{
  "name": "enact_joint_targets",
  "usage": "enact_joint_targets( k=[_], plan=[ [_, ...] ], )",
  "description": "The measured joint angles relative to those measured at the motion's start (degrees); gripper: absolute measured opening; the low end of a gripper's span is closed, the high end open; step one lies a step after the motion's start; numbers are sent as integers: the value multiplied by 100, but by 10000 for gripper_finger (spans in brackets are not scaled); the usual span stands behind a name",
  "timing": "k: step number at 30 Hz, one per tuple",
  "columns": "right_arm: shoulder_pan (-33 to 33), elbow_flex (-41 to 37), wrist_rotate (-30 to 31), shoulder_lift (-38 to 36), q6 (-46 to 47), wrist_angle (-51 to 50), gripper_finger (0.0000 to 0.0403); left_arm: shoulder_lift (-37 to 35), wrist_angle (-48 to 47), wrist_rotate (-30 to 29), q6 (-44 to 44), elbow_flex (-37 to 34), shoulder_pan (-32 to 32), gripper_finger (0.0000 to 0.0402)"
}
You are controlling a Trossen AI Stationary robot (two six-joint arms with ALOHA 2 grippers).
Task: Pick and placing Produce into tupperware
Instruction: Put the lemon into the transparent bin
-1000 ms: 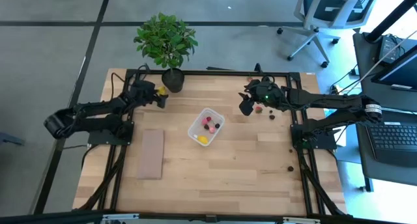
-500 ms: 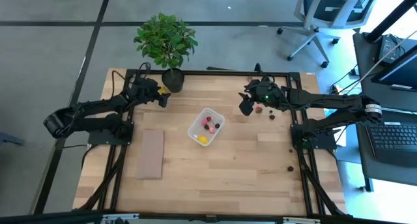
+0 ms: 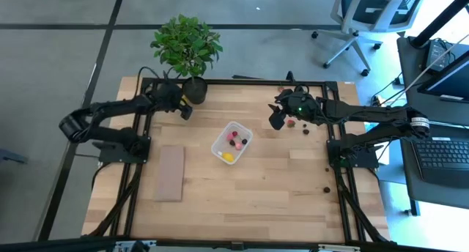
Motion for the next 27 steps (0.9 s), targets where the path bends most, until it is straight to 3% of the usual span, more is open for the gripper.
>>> enact_joint_targets(
  k=[10, 20, 27],
  plan=[
    [0, 1, -11, 0, 161, -7, 197, 470, -554, -33, 425, 487, -20, 344],
    [1, 2, -11, 0, 153, -20, 197, 446, -1137, -852, 550, 775, -13, 344],
    [0, 2, -13, 2, 147, -19, 197, 449, -1233, -940, 399, 824, 113, 344]
  ],
)
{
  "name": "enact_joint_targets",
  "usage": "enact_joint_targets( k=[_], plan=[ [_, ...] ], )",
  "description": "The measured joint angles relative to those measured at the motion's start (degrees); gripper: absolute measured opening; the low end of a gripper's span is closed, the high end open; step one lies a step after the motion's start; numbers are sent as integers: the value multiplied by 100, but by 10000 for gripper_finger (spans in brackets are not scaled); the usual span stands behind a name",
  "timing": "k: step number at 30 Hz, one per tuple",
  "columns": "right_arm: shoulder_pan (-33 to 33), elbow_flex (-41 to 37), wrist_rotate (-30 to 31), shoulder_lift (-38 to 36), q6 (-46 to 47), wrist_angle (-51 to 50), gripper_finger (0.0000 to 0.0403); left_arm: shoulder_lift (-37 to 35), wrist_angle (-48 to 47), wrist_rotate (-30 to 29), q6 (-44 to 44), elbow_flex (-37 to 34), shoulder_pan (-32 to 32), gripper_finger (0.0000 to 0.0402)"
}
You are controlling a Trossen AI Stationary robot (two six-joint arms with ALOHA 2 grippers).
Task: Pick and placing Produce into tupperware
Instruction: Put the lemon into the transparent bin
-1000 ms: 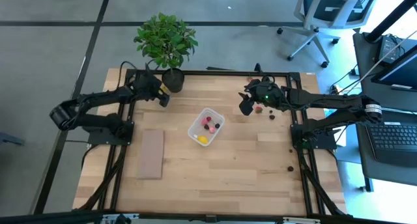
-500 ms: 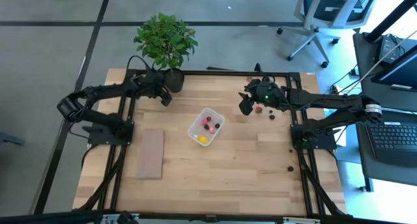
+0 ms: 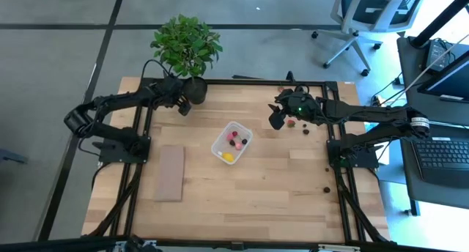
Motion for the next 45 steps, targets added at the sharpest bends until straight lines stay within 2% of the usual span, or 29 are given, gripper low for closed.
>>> enact_joint_targets(
  k=[8, 18, 24, 35, 45],
  plan=[
    [0, 0, -2, 0, 17, 2, 197, 130, 160, 183, 223, -2, 269, 344],
    [1, 0, -2, 0, 150, 15, 197, 499, 305, 225, -64, -2, 253, 344],
    [2, 0, -2, 0, 157, 13, 197, 796, 459, 87, -299, -7, 159, 344],
    [0, 0, -2, 0, 175, 13, 197, 997, 578, -520, -445, -9, -92, 344],
    [14, 0, -4, 0, 330, 11, 197, 1005, 615, -562, -472, -9, -96, 344]
  ],
)
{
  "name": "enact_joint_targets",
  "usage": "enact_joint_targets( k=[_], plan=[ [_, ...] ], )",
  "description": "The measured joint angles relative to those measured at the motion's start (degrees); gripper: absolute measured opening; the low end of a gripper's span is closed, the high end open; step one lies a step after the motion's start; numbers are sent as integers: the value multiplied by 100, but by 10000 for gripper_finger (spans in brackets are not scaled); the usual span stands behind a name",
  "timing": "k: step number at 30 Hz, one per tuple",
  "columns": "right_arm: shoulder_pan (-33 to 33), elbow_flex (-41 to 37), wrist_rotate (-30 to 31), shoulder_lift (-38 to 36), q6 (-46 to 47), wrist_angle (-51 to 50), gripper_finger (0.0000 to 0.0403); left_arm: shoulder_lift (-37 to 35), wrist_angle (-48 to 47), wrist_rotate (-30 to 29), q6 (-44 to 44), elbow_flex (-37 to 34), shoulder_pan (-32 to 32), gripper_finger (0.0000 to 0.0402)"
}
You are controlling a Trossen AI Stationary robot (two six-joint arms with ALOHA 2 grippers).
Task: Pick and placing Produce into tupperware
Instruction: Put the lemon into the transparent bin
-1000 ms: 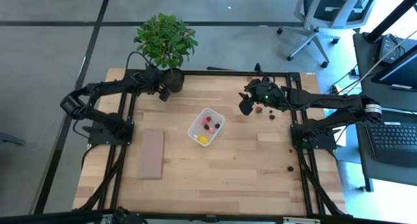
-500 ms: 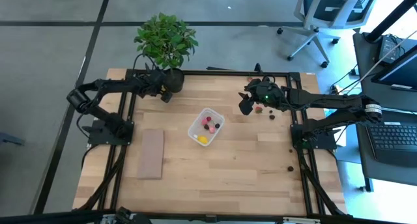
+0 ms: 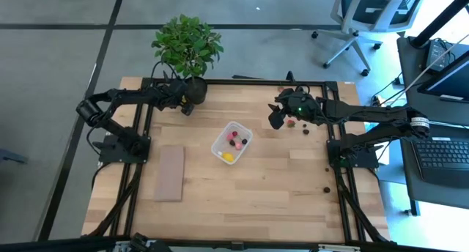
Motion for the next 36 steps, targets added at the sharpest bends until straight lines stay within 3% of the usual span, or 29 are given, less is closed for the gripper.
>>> enact_joint_targets(
  k=[30, 36],
  plan=[
    [-1, 0, 0, 0, -22, -7, 197, 0, 335, -153, -597, 0, -2, 344],
    [-3, 0, 0, 0, -22, -11, 197, 0, 311, 111, -564, 0, 39, 344]
  ],
)
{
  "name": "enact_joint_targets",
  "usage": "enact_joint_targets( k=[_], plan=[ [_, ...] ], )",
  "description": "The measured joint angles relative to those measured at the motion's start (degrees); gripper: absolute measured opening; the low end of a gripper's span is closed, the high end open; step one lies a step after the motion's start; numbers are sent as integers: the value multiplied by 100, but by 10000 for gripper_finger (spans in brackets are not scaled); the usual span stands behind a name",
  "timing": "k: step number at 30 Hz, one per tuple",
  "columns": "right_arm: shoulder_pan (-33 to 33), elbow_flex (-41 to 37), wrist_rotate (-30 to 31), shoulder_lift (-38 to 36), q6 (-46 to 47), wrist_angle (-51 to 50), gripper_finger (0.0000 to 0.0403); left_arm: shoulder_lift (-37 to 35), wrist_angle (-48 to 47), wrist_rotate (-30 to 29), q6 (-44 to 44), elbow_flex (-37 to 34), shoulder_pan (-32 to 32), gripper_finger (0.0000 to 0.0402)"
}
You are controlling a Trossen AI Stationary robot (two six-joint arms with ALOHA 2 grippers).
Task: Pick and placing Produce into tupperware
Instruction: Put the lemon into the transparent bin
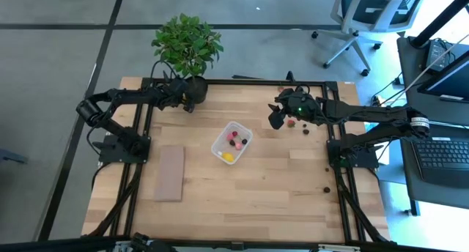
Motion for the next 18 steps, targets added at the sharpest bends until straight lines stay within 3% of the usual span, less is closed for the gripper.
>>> enact_joint_targets(
  k=[6, 18],
  plan=[
    [0, 0, 0, 0, 2, 0, 197, -2, -31, 68, 8, 0, 44, 336],
    [0, 0, 0, 0, 15, -32, 197, -2, -44, 73, 11, 0, 41, 278]
  ],
)
